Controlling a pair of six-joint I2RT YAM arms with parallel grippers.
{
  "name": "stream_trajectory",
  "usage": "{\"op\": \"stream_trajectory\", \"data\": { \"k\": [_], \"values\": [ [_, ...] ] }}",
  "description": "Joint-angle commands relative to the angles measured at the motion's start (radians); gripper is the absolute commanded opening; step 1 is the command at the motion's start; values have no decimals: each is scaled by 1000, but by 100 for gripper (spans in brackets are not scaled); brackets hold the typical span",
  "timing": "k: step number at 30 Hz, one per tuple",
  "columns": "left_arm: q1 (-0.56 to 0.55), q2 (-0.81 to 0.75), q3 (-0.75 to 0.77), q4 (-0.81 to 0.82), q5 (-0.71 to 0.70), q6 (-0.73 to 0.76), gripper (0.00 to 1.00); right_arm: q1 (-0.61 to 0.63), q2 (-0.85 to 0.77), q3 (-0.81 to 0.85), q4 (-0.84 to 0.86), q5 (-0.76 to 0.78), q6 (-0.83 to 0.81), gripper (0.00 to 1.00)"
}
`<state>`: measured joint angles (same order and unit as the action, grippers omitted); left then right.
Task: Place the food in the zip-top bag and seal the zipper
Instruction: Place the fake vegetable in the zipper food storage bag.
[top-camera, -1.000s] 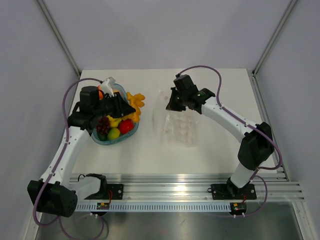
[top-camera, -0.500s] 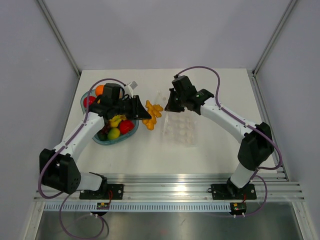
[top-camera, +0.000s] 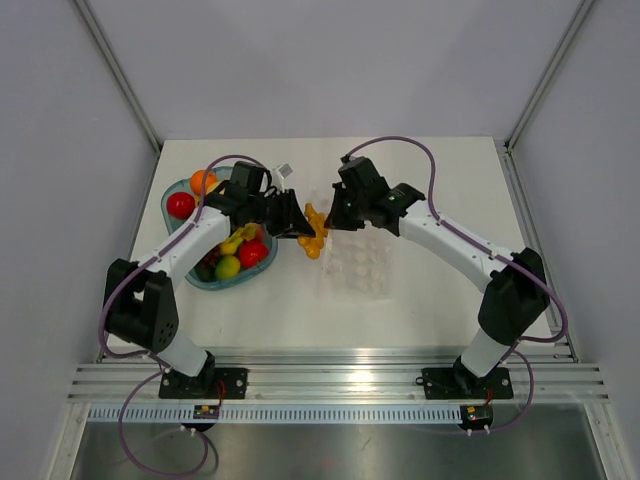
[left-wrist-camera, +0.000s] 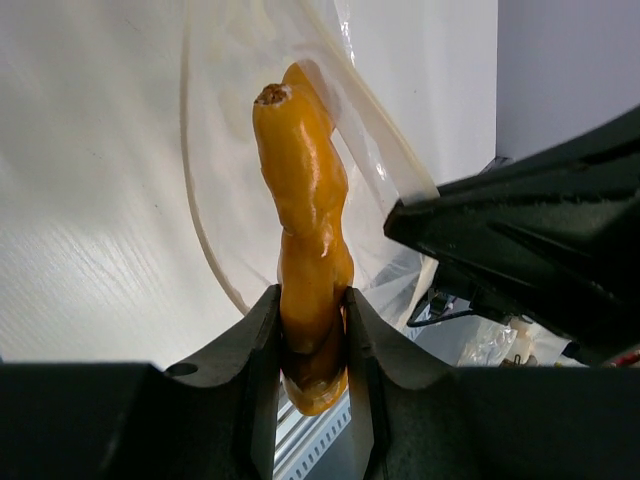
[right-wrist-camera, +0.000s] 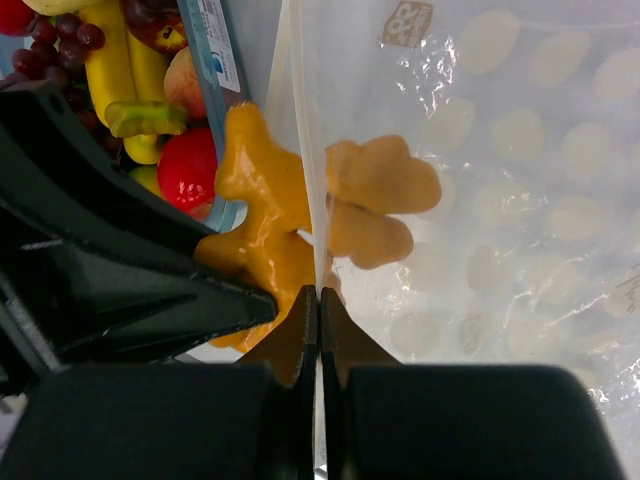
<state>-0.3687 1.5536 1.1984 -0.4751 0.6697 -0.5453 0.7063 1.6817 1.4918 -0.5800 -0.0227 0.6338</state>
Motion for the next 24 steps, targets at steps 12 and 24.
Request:
{"op": "stream_trajectory", "data": {
  "k": [12,24],
  "values": [
    [-53,88,111,18,-42,-41,58,19,-71,15,5,4,7,0],
    [-50,-108,185,-336,-174,194,75,18,-76,-16,17,67,30,0]
  ]
}}
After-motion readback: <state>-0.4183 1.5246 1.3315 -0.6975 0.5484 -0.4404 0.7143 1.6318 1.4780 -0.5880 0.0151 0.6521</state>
